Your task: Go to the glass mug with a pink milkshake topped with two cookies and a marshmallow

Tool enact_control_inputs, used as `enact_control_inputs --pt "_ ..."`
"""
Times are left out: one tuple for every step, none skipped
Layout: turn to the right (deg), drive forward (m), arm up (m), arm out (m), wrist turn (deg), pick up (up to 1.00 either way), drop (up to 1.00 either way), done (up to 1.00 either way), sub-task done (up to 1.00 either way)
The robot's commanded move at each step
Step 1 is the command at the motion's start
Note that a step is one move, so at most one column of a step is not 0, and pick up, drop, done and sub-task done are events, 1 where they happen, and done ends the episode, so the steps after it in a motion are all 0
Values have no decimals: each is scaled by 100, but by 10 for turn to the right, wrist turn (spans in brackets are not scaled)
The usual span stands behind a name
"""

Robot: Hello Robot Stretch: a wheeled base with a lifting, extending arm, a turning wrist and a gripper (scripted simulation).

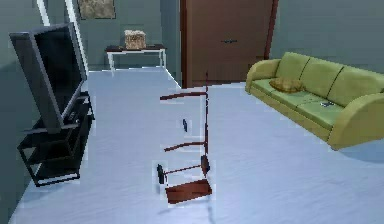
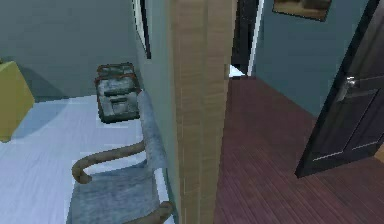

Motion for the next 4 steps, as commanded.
enact_control_inputs --pt "30 0 0 0 0 0 0 0 0" --pt "0 95 0 0 0 0 0 0 0" --pt "450 0 0 0 0 0 0 0 0" --pt "210 0 0 0 0 0 0 0 0"
